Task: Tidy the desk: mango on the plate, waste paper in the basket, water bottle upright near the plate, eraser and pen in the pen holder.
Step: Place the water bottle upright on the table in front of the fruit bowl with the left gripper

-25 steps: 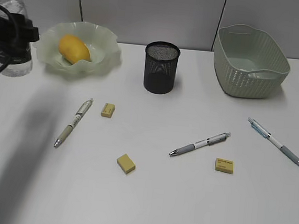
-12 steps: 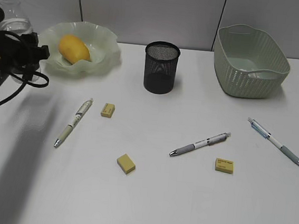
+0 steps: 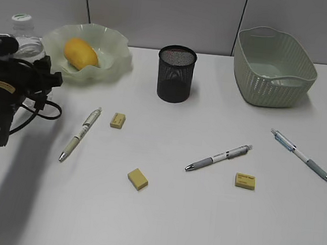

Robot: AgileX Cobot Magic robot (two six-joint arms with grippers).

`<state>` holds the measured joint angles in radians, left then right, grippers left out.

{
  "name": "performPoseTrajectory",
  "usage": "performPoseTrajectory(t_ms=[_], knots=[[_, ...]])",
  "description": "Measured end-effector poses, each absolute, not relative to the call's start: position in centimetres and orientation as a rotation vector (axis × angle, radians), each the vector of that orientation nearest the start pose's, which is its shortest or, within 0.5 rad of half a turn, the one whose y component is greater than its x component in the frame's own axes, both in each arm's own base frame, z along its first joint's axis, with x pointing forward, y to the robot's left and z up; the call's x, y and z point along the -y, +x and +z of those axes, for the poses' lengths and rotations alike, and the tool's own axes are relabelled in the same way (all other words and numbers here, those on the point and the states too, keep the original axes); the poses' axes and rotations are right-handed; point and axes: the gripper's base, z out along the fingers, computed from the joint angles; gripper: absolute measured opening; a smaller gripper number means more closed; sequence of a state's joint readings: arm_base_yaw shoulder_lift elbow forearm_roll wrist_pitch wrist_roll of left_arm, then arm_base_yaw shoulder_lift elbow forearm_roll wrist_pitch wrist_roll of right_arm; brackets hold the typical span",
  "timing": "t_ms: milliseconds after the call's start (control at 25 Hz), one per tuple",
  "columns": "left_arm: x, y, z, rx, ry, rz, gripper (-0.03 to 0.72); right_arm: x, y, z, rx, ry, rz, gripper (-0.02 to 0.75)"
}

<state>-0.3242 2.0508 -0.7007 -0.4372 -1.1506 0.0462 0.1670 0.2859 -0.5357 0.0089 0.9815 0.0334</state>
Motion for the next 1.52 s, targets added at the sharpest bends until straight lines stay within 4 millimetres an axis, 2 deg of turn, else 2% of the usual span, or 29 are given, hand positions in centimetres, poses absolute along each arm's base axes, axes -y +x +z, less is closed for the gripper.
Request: performPoseTrajectory(t_ms=[200,320,560,1000,1320,1520], knots=[[7.9,34.4,9.6,-1.716,-0.136,-0.016,0.496,-0.8,4.1,28.9,-2.213,-0.147,0.122,0.542],[8.2,35.1,9.5,-1.701,-0.131,-0.030,0.496,-0.8,4.1,28.9,-2.213,-0.147,0.122,0.542],[8.3,35.2,9.5,-1.704,-0.129,-0.036,0.496,-0.8,4.1,28.9,-2.213,-0.147,0.122,0.542],[8.3,35.1,9.4,-1.722,-0.124,-0.040,0.575,-0.8,4.1,28.9,-2.213,-0.147,0.122,0.543],[7.9,33.5,10.4,-1.736,-0.108,-0.045,0.592,-0.8,4.1,28.9,-2.213,-0.147,0.122,0.542],[7.5,31.7,11.3,-1.762,-0.086,-0.054,0.593,-0.8,4.1,28.9,-2.213,-0.147,0.122,0.542]])
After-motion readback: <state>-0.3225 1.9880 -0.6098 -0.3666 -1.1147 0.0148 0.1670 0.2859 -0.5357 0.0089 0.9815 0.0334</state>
